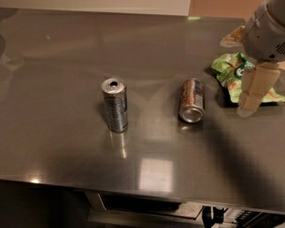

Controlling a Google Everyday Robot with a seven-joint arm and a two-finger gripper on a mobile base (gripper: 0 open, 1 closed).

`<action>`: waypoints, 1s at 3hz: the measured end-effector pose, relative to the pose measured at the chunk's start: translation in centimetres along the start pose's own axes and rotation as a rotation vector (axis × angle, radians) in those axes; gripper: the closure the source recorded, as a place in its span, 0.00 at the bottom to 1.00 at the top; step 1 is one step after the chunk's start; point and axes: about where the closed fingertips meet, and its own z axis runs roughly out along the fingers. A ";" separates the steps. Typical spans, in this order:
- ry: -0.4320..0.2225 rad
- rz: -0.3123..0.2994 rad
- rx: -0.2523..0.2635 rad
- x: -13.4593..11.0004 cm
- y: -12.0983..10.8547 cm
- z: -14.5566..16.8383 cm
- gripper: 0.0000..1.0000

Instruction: Pick orange can

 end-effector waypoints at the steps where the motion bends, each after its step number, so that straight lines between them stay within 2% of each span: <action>1: -0.052 -0.169 -0.038 -1.2 -1.5 1.8 0.00; 3: -0.143 -0.547 -0.131 -3.1 -3.4 5.3 0.00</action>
Offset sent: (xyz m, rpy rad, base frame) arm 0.0418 0.0420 -0.0355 0.0100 0.0206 0.6794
